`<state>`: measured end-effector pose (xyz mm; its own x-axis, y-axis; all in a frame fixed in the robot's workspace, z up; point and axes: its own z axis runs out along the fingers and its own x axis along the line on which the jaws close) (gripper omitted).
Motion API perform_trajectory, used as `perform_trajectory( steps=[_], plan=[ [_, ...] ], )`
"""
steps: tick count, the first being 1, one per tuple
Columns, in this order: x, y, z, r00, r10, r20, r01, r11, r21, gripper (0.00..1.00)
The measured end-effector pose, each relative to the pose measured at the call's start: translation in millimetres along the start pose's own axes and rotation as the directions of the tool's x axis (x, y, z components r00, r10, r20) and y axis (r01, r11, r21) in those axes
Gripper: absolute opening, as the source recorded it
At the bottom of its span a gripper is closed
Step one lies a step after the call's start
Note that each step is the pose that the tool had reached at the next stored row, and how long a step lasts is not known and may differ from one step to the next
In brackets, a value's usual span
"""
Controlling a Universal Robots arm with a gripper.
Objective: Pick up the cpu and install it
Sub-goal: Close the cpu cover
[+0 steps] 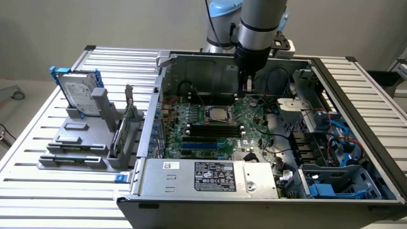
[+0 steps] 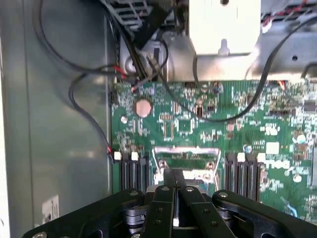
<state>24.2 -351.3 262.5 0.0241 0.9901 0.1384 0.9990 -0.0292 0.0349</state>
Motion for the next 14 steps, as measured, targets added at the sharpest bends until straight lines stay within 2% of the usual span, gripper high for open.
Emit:
perform_trajectory(
  steps=[6, 11, 14],
  plan=[
    [0.6, 25.4, -0.6, 1.0, 0.0, -0.0001, 0.0, 1.0, 0.0004, 0.11],
    [0.2, 30.9, 3.5, 1.0, 0.0, 0.0018, 0.0, 1.0, 0.0004, 0.11],
    [-0.5, 32.2, 8.8, 1.0, 0.0, 0.0066, 0.0, 1.0, 0.0003, 0.11]
  ],
)
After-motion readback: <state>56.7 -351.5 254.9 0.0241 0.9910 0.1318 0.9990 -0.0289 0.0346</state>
